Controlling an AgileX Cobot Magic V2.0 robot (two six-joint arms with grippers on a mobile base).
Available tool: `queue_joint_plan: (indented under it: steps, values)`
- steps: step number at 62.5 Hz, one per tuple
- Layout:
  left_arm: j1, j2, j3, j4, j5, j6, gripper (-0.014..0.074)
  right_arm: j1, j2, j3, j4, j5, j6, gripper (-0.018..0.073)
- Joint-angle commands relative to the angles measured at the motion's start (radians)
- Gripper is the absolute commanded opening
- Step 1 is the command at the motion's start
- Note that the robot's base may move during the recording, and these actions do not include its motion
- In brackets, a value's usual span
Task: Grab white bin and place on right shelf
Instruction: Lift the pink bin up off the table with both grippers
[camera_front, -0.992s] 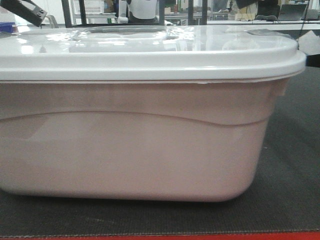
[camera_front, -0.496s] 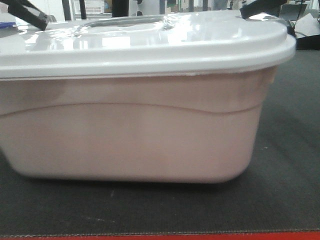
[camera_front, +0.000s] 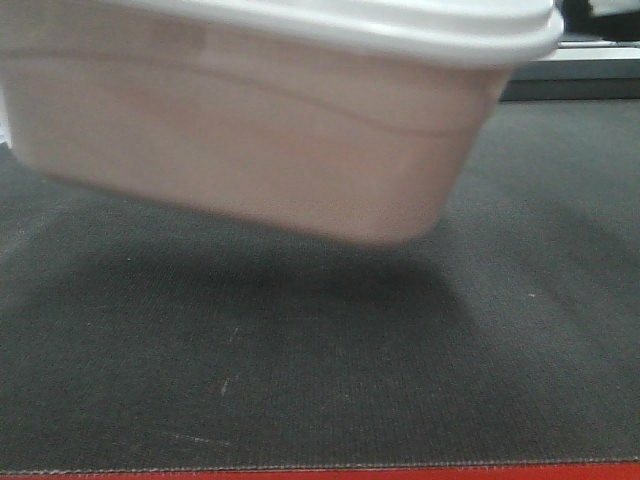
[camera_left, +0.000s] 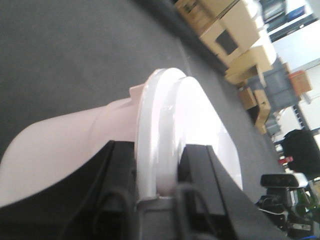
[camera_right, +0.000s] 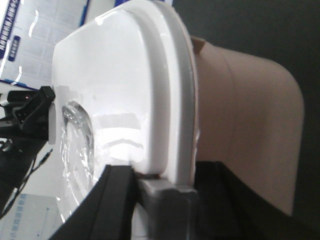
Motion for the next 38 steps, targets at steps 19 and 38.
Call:
queue_joint_plan:
  steps: [19, 38]
  values:
    - [-0.039, -0.071, -0.163, -0.089, 0.315, -0.038, -0.0126, 0.026, -0.150, -0.183, 0.273, 0.262, -0.015, 0.0120]
    - [-0.039, -0.071, -0.164, -0.110, 0.315, -0.058, -0.0126, 0.026, -0.158, -0.326, 0.273, 0.251, -0.014, 0.0120]
